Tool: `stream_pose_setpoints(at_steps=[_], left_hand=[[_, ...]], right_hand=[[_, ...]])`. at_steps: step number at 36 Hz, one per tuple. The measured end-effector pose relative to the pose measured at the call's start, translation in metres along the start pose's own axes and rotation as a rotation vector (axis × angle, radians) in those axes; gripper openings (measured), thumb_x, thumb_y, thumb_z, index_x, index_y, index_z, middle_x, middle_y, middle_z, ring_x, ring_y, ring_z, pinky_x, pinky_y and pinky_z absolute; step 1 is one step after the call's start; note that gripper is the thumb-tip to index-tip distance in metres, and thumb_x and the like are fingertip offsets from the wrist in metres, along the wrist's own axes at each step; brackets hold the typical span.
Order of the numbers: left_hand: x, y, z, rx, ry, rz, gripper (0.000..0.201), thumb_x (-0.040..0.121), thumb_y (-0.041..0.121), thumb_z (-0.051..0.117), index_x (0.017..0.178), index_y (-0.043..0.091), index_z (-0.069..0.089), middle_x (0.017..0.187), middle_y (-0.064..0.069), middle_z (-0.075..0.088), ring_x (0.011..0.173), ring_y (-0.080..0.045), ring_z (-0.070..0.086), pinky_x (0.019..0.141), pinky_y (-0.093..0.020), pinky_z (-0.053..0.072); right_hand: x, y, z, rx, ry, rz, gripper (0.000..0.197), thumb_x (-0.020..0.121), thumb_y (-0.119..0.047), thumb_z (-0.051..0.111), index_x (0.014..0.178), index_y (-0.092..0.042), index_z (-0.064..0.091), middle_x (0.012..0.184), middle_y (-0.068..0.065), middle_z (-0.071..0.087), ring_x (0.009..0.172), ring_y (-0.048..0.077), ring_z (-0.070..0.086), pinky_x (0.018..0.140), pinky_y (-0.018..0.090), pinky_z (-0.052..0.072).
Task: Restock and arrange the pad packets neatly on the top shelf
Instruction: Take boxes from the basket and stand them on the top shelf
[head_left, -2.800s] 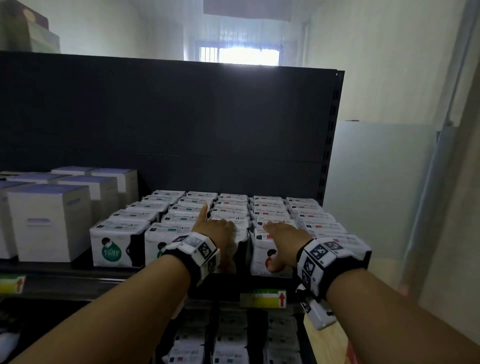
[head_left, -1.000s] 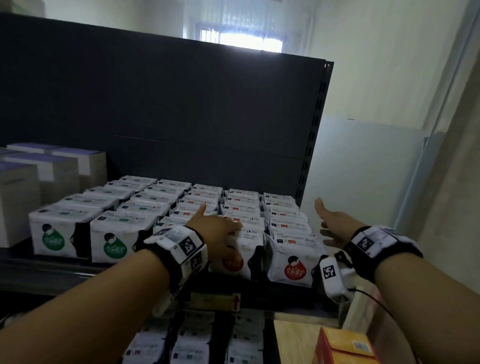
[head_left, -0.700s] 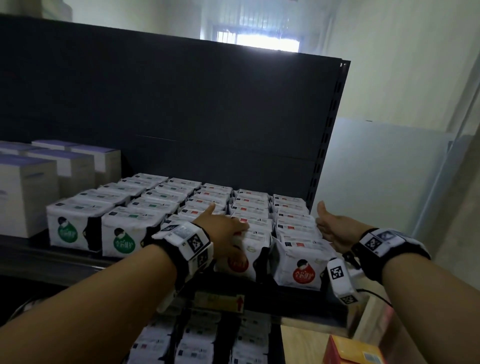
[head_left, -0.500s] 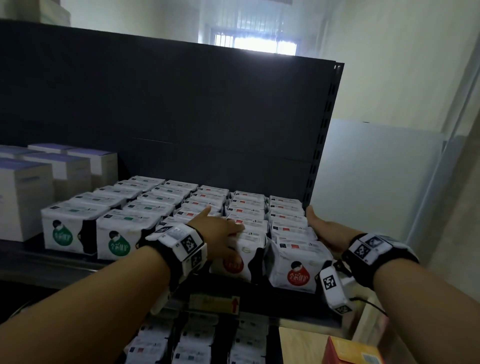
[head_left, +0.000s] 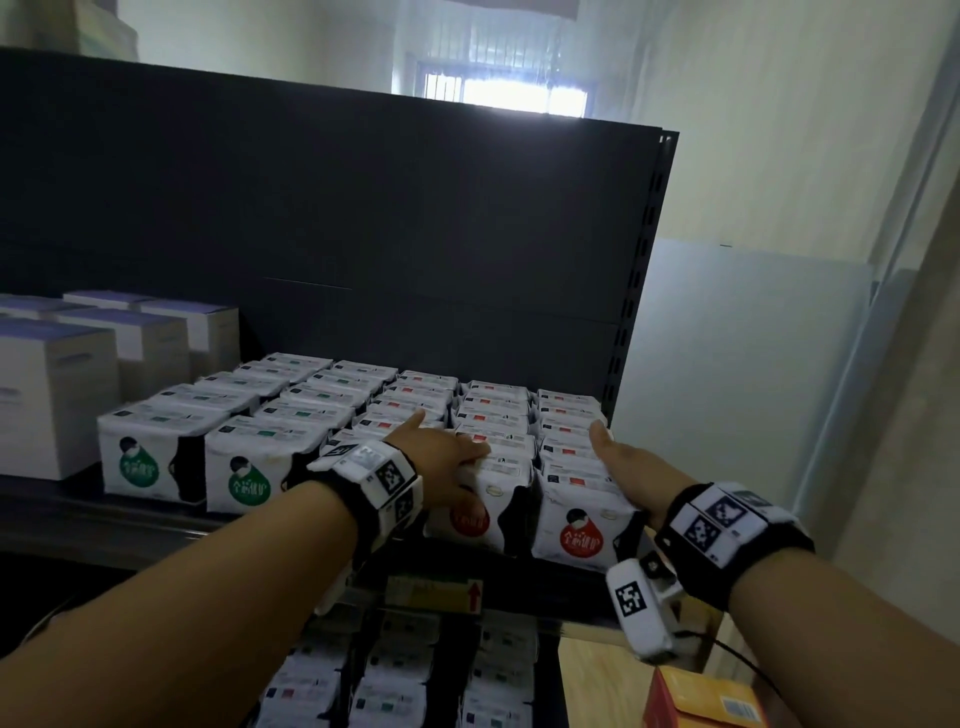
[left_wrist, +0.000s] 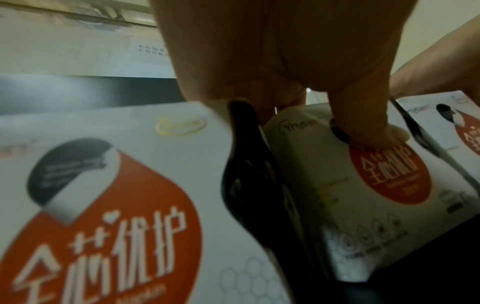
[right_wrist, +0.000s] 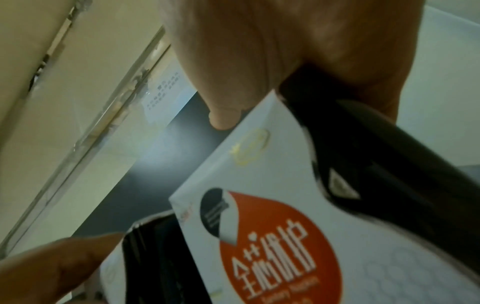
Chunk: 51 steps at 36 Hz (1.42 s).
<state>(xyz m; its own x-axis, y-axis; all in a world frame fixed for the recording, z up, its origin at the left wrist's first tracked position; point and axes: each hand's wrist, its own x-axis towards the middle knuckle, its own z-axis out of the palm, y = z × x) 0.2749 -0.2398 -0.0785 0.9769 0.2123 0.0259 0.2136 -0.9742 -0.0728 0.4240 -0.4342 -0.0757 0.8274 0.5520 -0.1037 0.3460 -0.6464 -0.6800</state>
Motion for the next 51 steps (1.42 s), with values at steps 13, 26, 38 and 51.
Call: stream_pose_setpoints(at_steps=[13, 26, 38, 51], left_hand=[[-0.002, 0.002, 0.01, -0.026, 0.095, -0.023, 0.077, 0.085, 0.054, 0.054, 0.148, 0.032, 0.017, 0.156, 0.005, 0.023, 0.144, -0.016, 0.021, 0.117, -0.052, -0.003], [-0.066, -0.063, 0.013, -0.082, 0.311, -0.062, 0.087, 0.083, 0.064, 0.05, 0.15, 0.028, 0.009, 0.16, 0.001, 0.006, 0.147, -0.016, 0.002, 0.118, -0.045, -0.006], [-0.15, -0.181, 0.002, -0.236, 0.705, 0.076, 0.039, 0.088, 0.039, 0.061, 0.124, 0.026, 0.061, 0.14, 0.001, 0.048, 0.134, -0.017, 0.036, 0.111, -0.033, 0.029], [-0.202, -0.229, 0.009, -0.507, 0.934, -0.063, 0.011, 0.088, 0.02, 0.065, 0.095, 0.019, 0.074, 0.107, 0.002, 0.066, 0.105, -0.018, 0.056, 0.089, -0.03, 0.045]], right_hand=[[-0.003, 0.014, 0.005, 0.09, 0.138, -0.025, 0.09, 0.086, -0.074, 0.019, 0.145, -0.008, 0.038, 0.147, 0.015, 0.042, 0.132, 0.031, 0.044, 0.114, 0.044, 0.03], [-0.023, 0.002, 0.019, 0.149, 0.605, 0.083, 0.073, 0.092, -0.059, 0.043, 0.143, -0.008, 0.04, 0.147, 0.025, 0.036, 0.132, 0.041, 0.038, 0.109, 0.045, 0.031], [-0.091, -0.133, 0.144, 0.036, 0.861, -0.386, 0.018, 0.092, -0.031, 0.058, 0.099, -0.018, 0.069, 0.132, 0.01, 0.049, 0.125, 0.029, 0.041, 0.106, 0.039, 0.033], [-0.13, -0.207, 0.221, 0.165, 0.558, -0.532, 0.011, 0.092, -0.026, 0.06, 0.085, -0.02, 0.067, 0.113, -0.008, 0.05, 0.119, 0.009, 0.042, 0.096, 0.019, 0.027]])
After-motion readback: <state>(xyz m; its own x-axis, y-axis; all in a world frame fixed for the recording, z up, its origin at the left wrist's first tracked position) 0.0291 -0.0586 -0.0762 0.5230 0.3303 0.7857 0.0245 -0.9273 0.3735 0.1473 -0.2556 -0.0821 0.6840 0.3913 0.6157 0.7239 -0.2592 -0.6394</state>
